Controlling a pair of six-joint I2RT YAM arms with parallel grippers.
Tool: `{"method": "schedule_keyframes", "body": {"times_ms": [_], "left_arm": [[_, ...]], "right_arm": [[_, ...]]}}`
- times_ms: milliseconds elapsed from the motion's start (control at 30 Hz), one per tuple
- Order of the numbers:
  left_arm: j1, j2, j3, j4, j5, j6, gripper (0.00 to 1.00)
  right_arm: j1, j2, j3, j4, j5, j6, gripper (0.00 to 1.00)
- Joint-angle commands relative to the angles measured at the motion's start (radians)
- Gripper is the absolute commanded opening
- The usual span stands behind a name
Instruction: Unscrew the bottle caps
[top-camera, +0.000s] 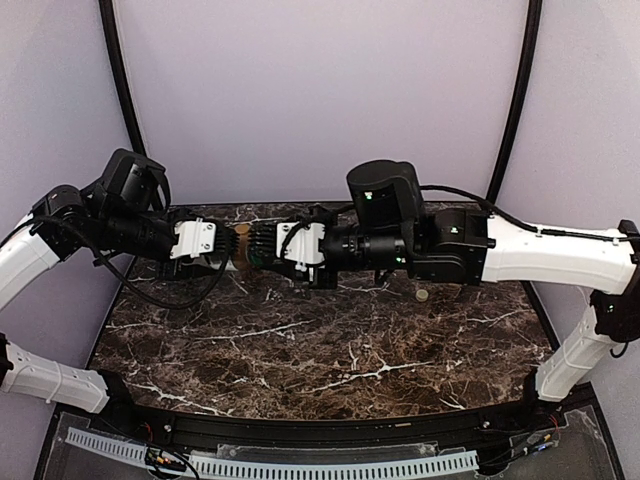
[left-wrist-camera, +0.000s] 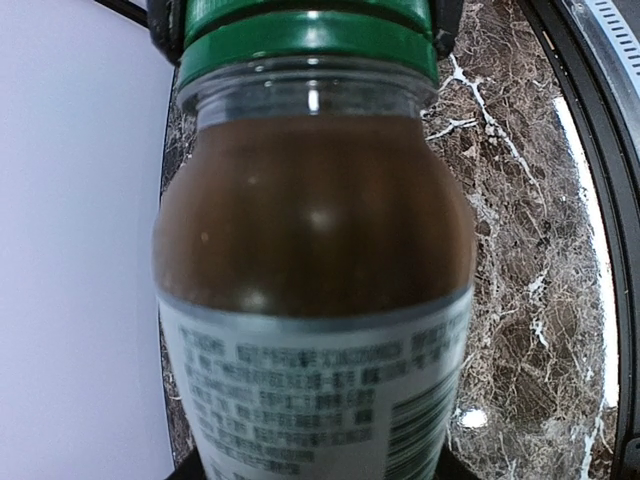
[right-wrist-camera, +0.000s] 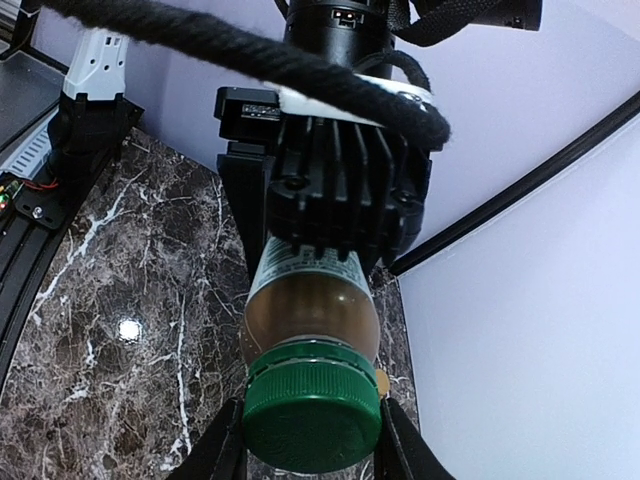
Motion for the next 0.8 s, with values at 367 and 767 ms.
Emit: {"method": "schedule_keyframes", "body": {"times_ms": [367, 767], "left_arm": [[-0.009, -0.007, 0.014, 0.027, 0.042, -0.051, 0.29], [-0.01, -0.018, -0.038, 0.214, -0.123, -0.046, 0.29]], "right_arm": [[0.026, -0.062, -0.029, 0.133, 0.052, 0.088, 0.99], [-0.145, -0.065, 0.049, 0.062, -0.089, 1.276, 0.97]]}}
